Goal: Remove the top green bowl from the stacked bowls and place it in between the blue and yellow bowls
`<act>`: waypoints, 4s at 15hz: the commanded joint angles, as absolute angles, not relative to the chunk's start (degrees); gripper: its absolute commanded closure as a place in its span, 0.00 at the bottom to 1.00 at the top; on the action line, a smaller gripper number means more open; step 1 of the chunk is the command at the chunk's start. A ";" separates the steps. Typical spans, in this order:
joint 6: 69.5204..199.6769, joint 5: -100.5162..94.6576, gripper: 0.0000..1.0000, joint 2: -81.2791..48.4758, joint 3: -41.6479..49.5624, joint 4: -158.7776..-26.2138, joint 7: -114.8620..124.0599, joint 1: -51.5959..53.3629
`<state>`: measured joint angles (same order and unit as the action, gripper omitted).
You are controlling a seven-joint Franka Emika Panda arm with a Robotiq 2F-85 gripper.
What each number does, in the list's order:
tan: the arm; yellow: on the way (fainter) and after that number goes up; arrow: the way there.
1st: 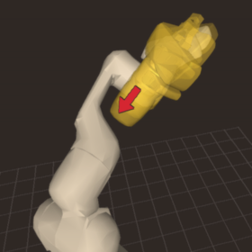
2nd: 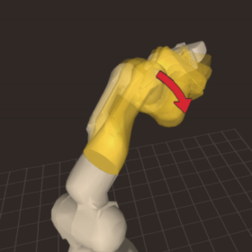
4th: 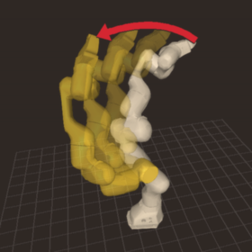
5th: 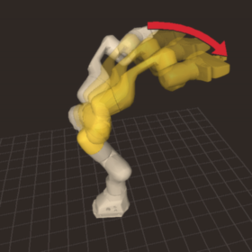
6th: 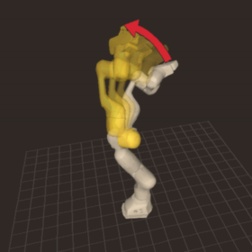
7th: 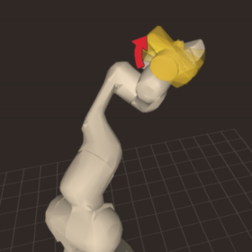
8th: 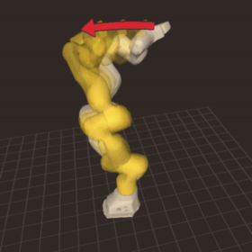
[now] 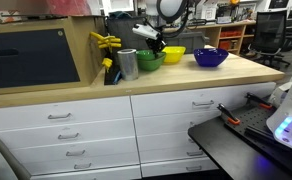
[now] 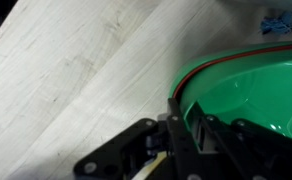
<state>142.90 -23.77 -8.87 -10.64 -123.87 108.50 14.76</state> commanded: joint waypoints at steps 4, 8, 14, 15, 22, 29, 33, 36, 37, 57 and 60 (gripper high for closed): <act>144.27 -24.53 0.99 -8.94 -9.38 -123.14 110.61 15.90; 143.36 -25.42 0.99 -7.33 -9.23 -123.50 110.15 15.89; 141.78 -32.97 0.99 -2.26 -10.01 -125.27 108.98 15.86; 141.54 -33.25 0.99 -1.26 -10.39 -125.55 108.80 15.84; 137.95 -29.01 0.99 10.20 -13.71 -131.55 102.02 14.84; 130.24 -24.77 0.99 23.95 -15.35 -139.97 92.84 13.05; 128.75 -23.40 0.99 30.03 -15.60 -145.63 89.01 12.08; 128.66 -24.02 0.99 34.08 -15.30 -151.20 87.01 10.45; 128.48 -23.96 0.99 35.21 -15.23 -152.71 86.57 9.91; 141.88 -11.37 0.99 28.88 -12.64 -159.74 83.47 4.03; 143.80 -7.37 0.99 26.87 -12.01 -159.73 80.86 4.54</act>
